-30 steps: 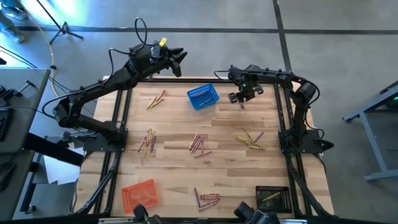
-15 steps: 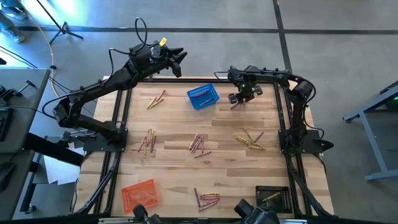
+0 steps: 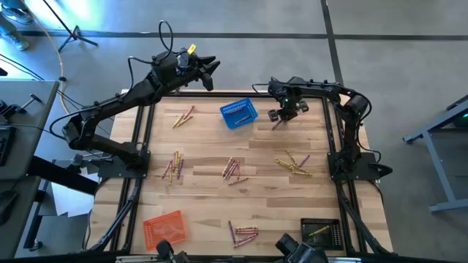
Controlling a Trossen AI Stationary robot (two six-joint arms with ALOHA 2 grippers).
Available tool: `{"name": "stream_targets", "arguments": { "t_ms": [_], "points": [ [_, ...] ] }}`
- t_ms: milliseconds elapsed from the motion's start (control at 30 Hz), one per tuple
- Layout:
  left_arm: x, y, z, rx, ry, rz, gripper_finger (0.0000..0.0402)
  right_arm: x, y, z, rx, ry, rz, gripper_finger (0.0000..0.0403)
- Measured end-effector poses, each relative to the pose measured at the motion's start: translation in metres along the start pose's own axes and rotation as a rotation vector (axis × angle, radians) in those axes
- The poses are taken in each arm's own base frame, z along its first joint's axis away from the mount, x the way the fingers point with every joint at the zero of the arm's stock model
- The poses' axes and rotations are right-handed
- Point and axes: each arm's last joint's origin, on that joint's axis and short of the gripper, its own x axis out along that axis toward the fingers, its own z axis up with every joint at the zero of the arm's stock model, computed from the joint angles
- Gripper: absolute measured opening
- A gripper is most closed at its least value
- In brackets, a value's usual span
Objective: Sort crayons
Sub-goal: Put the yellow crayon into the black bin, then put the purple crayon into the orange bin
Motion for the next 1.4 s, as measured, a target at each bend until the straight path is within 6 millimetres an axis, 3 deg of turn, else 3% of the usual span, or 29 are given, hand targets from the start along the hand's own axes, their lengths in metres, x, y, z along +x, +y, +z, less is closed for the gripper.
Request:
{"name": "stream_targets", "arguments": {
  "t_ms": [67, 500, 767, 967, 1100, 1233, 1400],
  "points": [
    [0.000, 0.000, 0.000, 0.000, 0.000, 0.000, 0.0121, 0.000, 0.000, 0.000, -0.005, 0.004, 0.008, 0.0008],
    [0.000, 0.000, -0.002, 0.045, 0.017, 0.001, 0.0121, -0.012, -0.001, -0.007, -0.007, 0.030, 0.050, 0.0005],
    [0.000, 0.000, -0.003, 0.046, 0.030, 0.002, 0.0121, -0.062, -0.007, -0.023, -0.033, -0.103, 0.141, 0.0000],
    [0.000, 0.000, -0.004, 0.088, 0.038, 0.002, 0.0121, -0.118, -0.008, -0.062, -0.131, -0.210, 0.326, 0.0001],
    [0.000, 0.000, -0.004, 0.105, 0.038, 0.002, 0.0121, -0.146, -0.014, -0.084, -0.138, -0.326, 0.347, 0.0001],
    [0.000, 0.000, -0.004, 0.105, 0.037, 0.002, 0.0121, -0.153, -0.019, -0.088, -0.123, -0.362, 0.333, 0.0000],
    [0.000, 0.000, -0.004, 0.105, 0.037, 0.002, 0.0121, -0.146, -0.017, -0.083, -0.168, -0.342, 0.307, 0.0000]
  ]
}}
